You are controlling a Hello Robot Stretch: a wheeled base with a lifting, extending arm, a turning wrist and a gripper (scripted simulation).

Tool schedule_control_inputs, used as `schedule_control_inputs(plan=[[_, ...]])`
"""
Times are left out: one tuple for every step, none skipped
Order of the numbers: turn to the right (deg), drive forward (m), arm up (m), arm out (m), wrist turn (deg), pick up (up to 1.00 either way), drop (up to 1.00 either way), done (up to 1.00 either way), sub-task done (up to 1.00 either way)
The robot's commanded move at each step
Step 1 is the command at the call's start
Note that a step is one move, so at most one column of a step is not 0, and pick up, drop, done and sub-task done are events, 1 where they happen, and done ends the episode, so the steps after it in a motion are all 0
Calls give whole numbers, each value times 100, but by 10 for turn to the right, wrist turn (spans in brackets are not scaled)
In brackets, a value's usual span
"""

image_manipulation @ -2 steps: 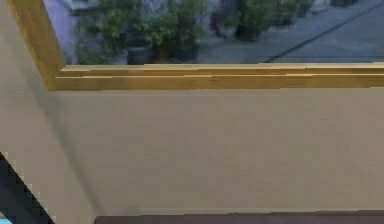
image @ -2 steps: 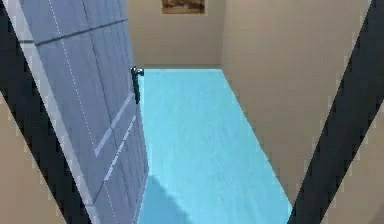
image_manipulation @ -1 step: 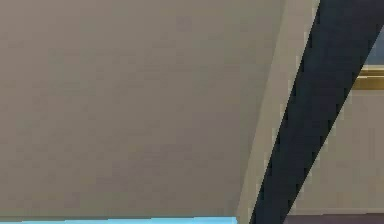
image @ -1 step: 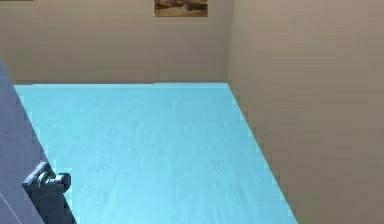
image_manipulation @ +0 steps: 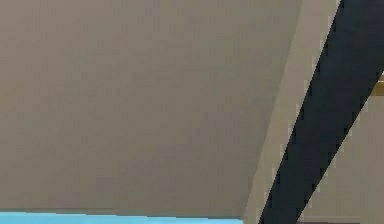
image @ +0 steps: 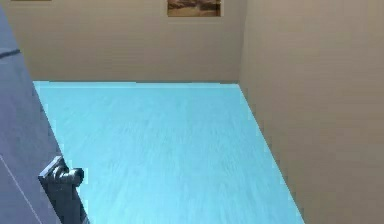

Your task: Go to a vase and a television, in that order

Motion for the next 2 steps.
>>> schedule_control_inputs(plan=[[0,60,0,0,0,0,0,0,0],[-450,0,0,0,0,0,0,0,0]])
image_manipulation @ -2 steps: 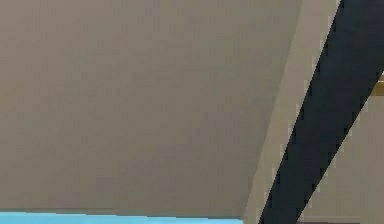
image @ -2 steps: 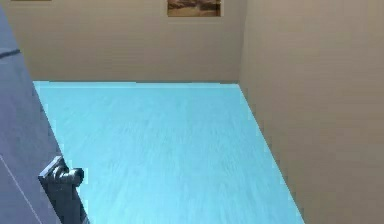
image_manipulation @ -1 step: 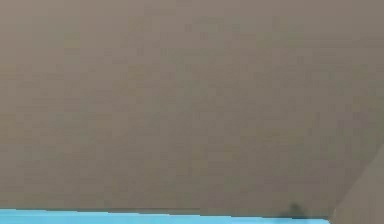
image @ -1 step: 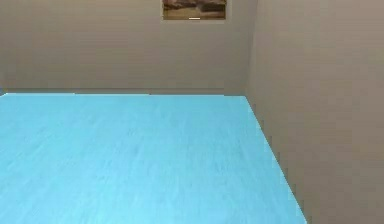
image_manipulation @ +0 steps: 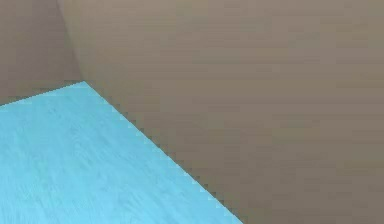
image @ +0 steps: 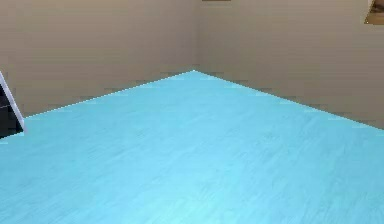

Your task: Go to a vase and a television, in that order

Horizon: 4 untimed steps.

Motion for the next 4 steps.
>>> schedule_control_inputs(plan=[[-90,0,0,0,0,0,0,0,0],[0,90,0,0,0,0,0,0,0],[-390,0,0,0,0,0,0,0,0],[0,5,0,0,0,0,0,0,0]])
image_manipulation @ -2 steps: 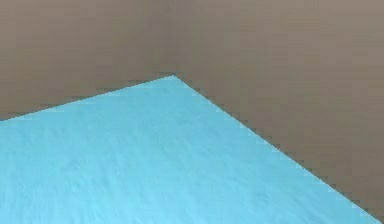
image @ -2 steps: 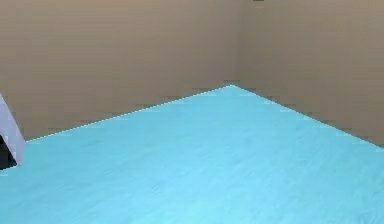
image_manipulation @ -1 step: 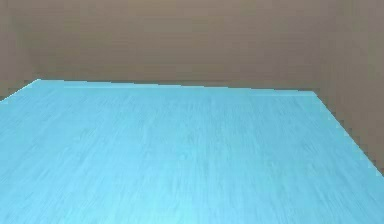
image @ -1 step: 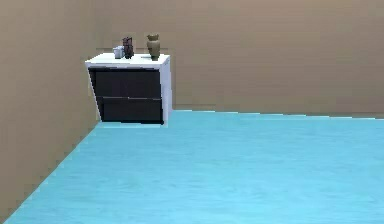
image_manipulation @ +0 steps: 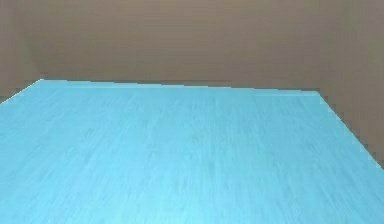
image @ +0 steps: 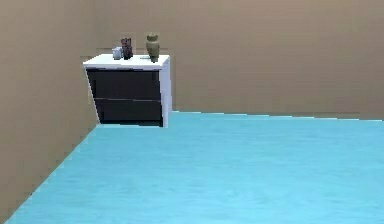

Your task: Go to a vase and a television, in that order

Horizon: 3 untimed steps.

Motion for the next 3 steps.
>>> schedule_control_inputs(plan=[[-60,0,0,0,0,0,0,0,0],[0,100,0,0,0,0,0,0,0],[-60,0,0,0,0,0,0,0,0]])
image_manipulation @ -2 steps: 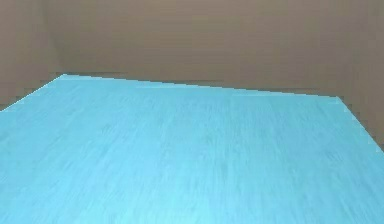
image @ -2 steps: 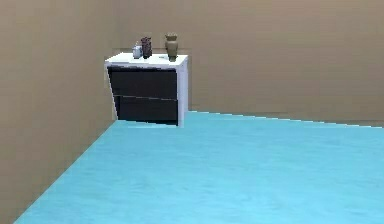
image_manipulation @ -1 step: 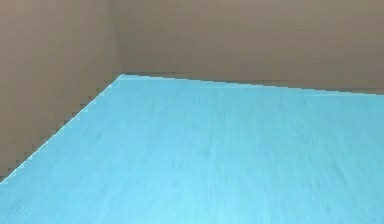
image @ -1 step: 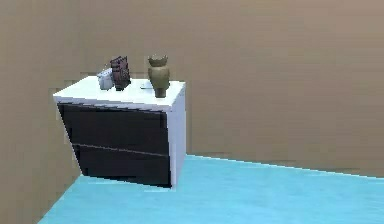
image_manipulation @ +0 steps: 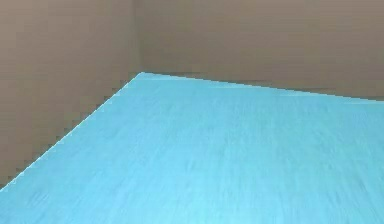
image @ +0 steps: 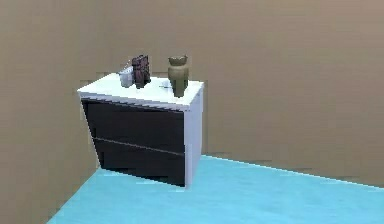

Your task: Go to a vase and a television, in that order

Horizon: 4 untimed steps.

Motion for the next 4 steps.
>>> schedule_control_inputs(plan=[[0,60,0,0,0,0,0,0,0],[0,0,0,0,0,0,0,0,100],[-450,0,0,0,0,0,0,0,0],[-450,0,0,0,0,0,0,0,0]])
